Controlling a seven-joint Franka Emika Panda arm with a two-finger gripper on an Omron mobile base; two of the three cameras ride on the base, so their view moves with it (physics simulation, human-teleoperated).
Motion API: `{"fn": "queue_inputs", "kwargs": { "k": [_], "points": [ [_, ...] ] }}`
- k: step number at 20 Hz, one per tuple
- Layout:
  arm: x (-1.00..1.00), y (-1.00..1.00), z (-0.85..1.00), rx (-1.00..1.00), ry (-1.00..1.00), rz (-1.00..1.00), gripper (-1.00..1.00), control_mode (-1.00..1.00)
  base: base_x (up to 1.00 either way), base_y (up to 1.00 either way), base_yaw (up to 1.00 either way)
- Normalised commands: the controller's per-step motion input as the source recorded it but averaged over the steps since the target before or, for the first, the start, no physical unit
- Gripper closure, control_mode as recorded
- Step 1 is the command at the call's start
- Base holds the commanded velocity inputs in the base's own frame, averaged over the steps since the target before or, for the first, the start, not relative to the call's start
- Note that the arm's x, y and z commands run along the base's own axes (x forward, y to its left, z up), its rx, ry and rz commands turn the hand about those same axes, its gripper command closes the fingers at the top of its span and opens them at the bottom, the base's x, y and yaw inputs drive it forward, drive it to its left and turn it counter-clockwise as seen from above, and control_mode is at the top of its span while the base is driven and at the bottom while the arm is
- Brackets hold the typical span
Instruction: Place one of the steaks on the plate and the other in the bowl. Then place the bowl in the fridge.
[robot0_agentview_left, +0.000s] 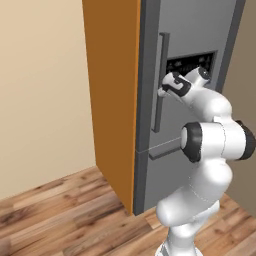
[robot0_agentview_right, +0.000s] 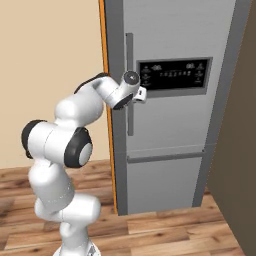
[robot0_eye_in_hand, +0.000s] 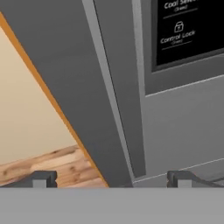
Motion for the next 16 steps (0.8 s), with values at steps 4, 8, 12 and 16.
{"fn": "queue_inputs", "kwargs": {
  "k": [4,8,12,16],
  "points": [
    [0.62,-0.01,-0.11,0.0,0.0,0.11,-1.0,-1.0,0.0,0.0,0.0],
    [0.57,0.0,-0.2,0.0,-0.01,0.05,-1.0,-1.0,0.0,0.0,0.0],
    [0.66,0.0,-0.21,0.0,-0.01,0.0,-1.0,-1.0,0.0,0.0,0.0],
    [0.58,0.02,-0.18,-0.01,0.0,0.0,-1.0,-1.0,0.0,0.0,0.0]
  ]
}}
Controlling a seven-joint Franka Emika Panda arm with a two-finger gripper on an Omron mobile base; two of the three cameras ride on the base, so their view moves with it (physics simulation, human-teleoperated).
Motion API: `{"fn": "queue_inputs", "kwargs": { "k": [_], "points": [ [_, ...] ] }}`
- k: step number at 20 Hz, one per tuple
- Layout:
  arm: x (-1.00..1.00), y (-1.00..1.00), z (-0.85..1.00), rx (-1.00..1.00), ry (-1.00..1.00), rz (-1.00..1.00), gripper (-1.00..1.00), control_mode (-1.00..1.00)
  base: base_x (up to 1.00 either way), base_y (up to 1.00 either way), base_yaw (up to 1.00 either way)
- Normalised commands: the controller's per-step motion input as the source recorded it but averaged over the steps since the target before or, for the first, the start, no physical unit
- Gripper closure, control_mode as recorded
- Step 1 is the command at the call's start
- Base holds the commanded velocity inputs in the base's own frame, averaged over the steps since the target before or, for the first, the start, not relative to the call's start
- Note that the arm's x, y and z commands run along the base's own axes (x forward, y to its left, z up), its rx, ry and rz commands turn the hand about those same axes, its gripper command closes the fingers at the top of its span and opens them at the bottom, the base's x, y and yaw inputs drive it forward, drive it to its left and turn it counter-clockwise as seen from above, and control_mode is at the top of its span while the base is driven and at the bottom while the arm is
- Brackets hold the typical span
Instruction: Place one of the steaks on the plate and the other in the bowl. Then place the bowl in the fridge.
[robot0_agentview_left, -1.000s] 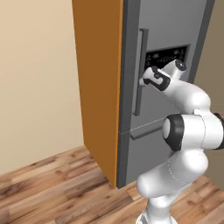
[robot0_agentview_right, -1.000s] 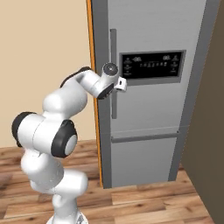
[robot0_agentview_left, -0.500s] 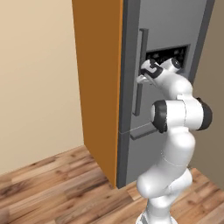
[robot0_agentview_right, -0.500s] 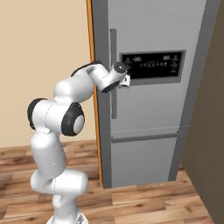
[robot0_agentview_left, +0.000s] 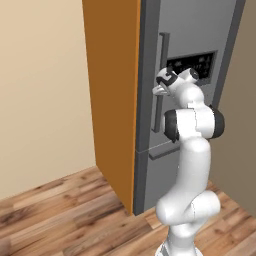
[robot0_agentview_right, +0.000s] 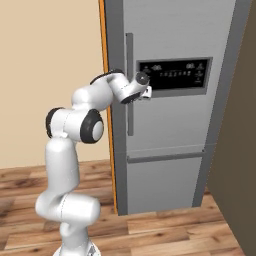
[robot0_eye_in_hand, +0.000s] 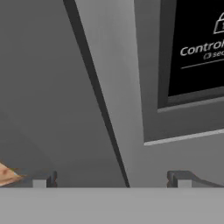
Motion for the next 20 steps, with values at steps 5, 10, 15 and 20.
{"fn": "queue_inputs", "kwargs": {
  "k": [5,10,15,20],
  "points": [
    [0.37,0.06,-0.12,-0.01,-0.02,0.0,-1.0,-1.0,0.0,0.0,0.0],
    [0.25,0.16,-0.01,0.0,-0.02,0.0,-1.0,-1.0,0.0,0.0,0.0],
    [0.19,0.42,-0.1,0.0,-0.03,0.01,1.0,-1.0,0.0,0.0,0.0],
    [0.22,0.31,-0.01,0.0,0.0,0.03,1.0,-1.0,0.0,0.0,0.0]
  ]
}}
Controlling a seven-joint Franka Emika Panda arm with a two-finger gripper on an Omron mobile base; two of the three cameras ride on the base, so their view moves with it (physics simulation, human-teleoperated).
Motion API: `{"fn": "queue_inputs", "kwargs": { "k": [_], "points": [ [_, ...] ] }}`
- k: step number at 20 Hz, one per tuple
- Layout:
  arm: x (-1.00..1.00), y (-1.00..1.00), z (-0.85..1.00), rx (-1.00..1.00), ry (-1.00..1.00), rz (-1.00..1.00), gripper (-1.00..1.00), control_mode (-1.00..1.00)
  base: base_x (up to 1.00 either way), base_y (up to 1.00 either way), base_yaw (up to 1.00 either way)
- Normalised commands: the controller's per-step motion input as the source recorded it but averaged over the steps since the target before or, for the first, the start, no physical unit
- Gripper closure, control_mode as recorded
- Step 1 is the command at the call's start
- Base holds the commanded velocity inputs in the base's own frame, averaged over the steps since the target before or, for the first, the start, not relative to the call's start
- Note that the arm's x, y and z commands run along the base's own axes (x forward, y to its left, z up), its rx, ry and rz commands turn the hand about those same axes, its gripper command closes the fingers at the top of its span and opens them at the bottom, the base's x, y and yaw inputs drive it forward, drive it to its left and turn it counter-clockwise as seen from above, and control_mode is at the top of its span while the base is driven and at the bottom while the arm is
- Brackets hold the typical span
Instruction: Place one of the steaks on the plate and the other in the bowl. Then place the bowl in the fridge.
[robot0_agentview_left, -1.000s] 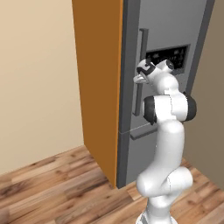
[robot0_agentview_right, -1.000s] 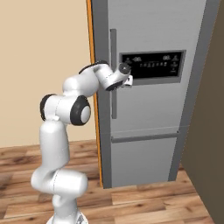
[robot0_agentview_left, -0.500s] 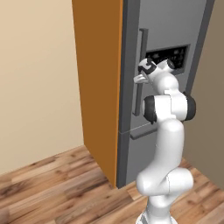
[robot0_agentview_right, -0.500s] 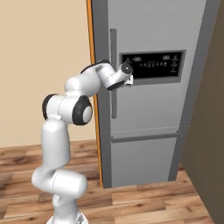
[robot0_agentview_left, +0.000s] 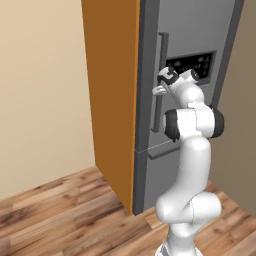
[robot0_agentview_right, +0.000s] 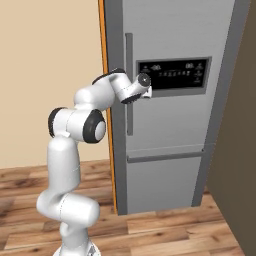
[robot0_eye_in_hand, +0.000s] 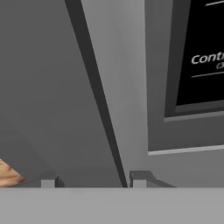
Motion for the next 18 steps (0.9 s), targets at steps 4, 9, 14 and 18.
{"fn": "queue_inputs", "kwargs": {
  "k": [4,9,14,18],
  "points": [
    [0.17,0.18,0.0,0.0,0.0,0.03,1.0,-1.0,0.0,0.0,0.0],
    [0.02,-0.16,0.0,-0.01,0.01,0.0,1.0,-1.0,0.0,0.0,0.0],
    [-0.22,-0.84,0.0,0.0,0.01,0.0,1.0,-1.0,0.0,0.0,0.0],
    [-0.38,-0.89,0.0,0.0,0.0,0.0,1.0,-1.0,0.0,0.0,0.0]
  ]
}}
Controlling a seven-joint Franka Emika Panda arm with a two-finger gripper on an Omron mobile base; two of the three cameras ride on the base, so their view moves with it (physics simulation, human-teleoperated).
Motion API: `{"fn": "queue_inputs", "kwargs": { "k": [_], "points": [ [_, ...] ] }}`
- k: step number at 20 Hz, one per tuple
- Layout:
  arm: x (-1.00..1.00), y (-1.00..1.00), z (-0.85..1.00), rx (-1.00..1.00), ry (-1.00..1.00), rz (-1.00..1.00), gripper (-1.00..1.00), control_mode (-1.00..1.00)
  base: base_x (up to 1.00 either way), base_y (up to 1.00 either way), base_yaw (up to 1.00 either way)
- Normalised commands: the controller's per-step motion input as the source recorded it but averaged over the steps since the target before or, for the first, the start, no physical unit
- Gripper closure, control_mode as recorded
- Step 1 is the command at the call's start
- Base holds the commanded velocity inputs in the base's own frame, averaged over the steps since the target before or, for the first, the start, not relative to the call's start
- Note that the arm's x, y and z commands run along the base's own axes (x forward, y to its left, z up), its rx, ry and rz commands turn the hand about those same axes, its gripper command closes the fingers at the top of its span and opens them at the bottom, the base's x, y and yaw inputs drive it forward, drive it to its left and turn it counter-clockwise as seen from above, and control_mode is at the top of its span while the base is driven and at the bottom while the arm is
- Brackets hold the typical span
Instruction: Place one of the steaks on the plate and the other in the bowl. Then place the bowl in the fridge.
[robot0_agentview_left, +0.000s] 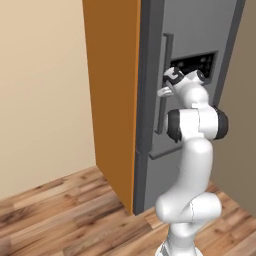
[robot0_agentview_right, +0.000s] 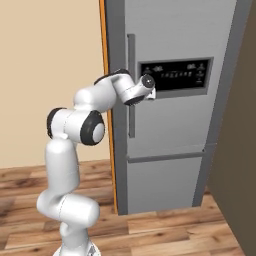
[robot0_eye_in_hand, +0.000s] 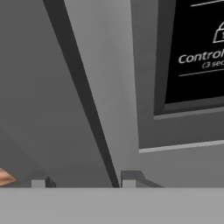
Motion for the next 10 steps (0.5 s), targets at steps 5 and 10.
{"fn": "queue_inputs", "kwargs": {
  "k": [5,10],
  "points": [
    [-0.44,-0.87,0.0,0.0,-0.02,0.0,1.0,-1.0,0.0,0.0,0.0],
    [-0.5,-1.0,0.0,0.0,-0.11,0.0,1.0,-1.0,0.0,0.0,0.0]
  ]
}}
